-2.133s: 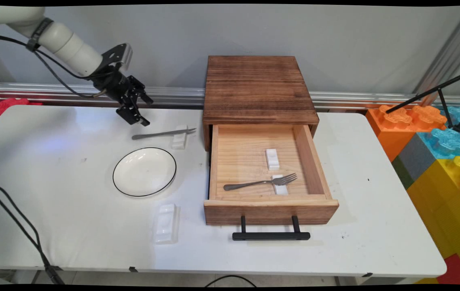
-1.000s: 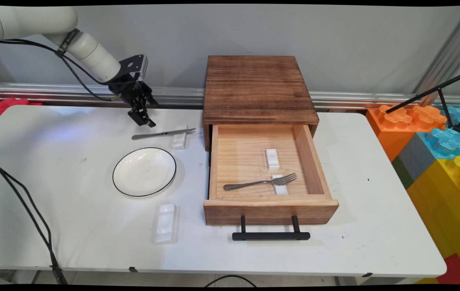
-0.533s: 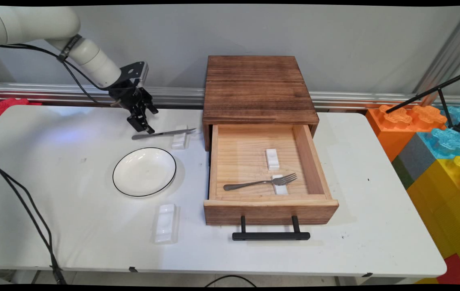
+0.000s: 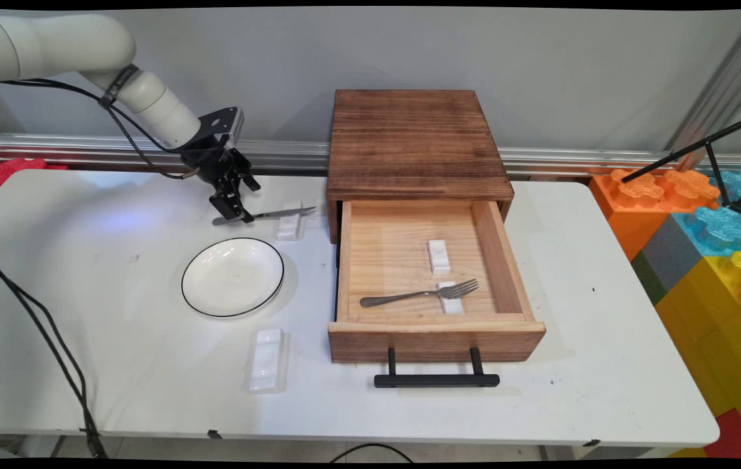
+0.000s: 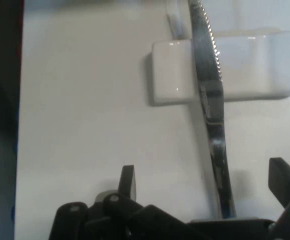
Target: Pick up the knife from the left of the white plate
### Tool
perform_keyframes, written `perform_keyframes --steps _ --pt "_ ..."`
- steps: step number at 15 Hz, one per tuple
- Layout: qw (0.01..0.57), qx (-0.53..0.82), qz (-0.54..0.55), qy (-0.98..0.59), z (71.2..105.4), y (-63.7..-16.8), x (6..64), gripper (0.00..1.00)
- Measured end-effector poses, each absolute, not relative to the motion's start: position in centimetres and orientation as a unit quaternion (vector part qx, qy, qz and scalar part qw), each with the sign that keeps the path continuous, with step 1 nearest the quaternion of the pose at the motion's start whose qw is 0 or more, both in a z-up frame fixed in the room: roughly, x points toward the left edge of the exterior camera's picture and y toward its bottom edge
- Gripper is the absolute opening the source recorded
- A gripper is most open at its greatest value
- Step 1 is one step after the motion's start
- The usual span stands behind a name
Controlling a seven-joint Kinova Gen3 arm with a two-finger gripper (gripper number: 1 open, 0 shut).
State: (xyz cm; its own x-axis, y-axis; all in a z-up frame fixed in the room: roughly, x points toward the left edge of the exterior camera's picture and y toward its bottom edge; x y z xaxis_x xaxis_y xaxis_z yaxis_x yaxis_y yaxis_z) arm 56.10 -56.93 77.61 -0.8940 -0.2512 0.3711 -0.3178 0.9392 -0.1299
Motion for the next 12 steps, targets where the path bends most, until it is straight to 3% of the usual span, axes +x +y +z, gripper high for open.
perform_keyframes --steps 12 --pt "0.188 0.142 0.090 -0.968 76.69 -56.52 55.39 1.00"
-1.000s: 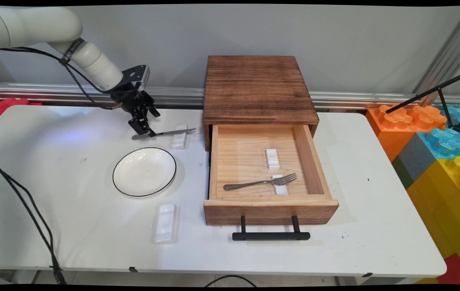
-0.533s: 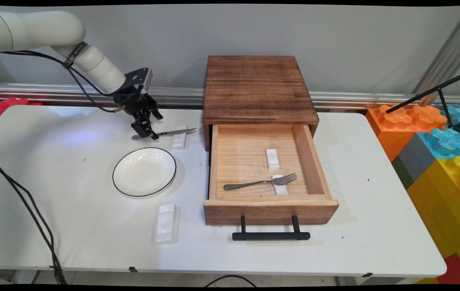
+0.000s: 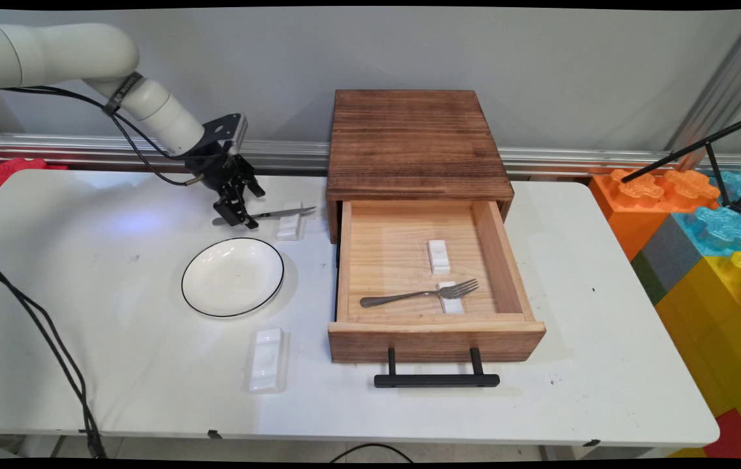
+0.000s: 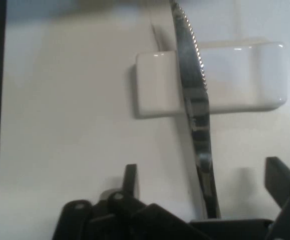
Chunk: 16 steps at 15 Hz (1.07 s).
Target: Pick up the knife from the left of the white plate, then place the picked object into the drawer
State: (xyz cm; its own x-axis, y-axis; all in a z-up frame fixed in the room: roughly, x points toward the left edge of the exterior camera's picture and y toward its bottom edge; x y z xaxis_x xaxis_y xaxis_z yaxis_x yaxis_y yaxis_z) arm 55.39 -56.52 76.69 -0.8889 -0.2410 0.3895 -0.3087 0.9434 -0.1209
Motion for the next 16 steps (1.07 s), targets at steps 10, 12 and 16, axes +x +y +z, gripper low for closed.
perform_keyframes --steps 10,12,16 --pt "0.181 0.146 0.084 -0.969 76.06 -56.58 55.86 0.00" --pt "0.179 0.148 0.083 -0.969 75.96 -56.64 55.98 0.00" --pt "0.178 0.151 0.081 -0.969 76.05 -56.59 56.13 0.00"
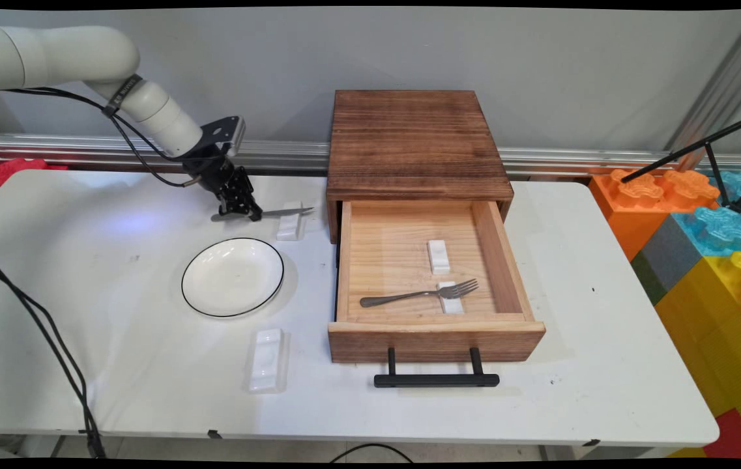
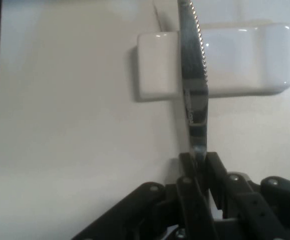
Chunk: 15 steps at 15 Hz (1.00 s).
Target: Place the picked object into the drawer
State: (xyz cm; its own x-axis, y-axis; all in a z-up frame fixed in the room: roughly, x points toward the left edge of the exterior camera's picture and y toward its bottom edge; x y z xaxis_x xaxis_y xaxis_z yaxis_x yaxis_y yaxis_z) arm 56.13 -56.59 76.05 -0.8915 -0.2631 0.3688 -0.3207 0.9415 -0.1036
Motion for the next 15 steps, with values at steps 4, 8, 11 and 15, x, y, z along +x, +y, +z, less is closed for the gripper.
perform_keyframes --steps 4,8,11,15 --pt "0.181 0.153 0.082 -0.968 77.3 -56.3 56.2 0.00" --pt "0.182 0.154 0.083 -0.968 79.5 -55.6 57.0 0.00" --pt "0.177 0.155 0.084 -0.968 81.9 -54.3 58.5 0.00" --pt "0.173 0.159 0.085 -0.968 85.2 -52.3 60.8 0.00"
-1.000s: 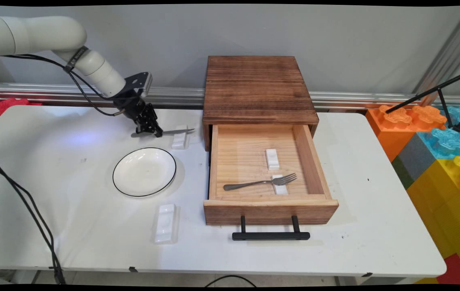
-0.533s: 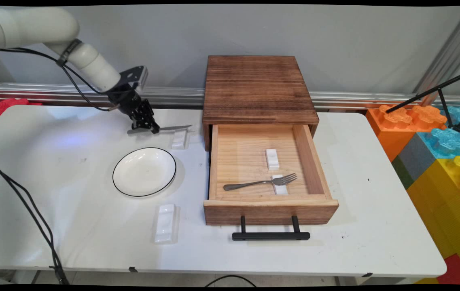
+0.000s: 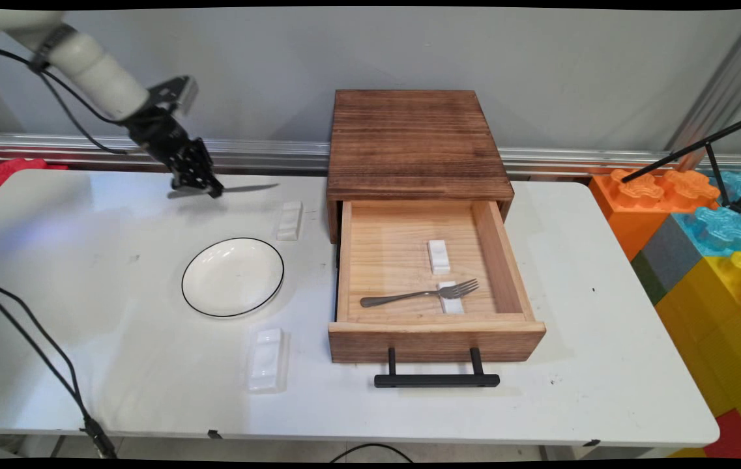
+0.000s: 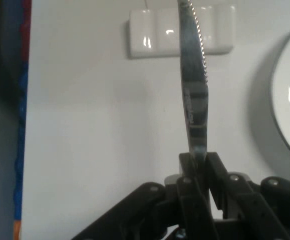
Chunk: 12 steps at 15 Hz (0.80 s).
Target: Place the picked object into the drawer
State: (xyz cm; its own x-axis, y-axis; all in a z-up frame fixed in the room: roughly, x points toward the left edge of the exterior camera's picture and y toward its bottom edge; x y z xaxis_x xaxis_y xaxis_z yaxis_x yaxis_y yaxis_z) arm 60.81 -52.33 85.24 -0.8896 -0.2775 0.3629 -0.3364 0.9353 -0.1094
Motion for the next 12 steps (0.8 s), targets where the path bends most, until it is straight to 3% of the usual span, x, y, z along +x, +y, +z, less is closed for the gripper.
perform_keyframes --steps 6,12 --pt "0.181 0.151 0.082 -0.968 91.1 -48.7 62.7 0.00" --pt "0.194 0.142 0.075 -0.968 95.6 -45.3 59.9 0.00"
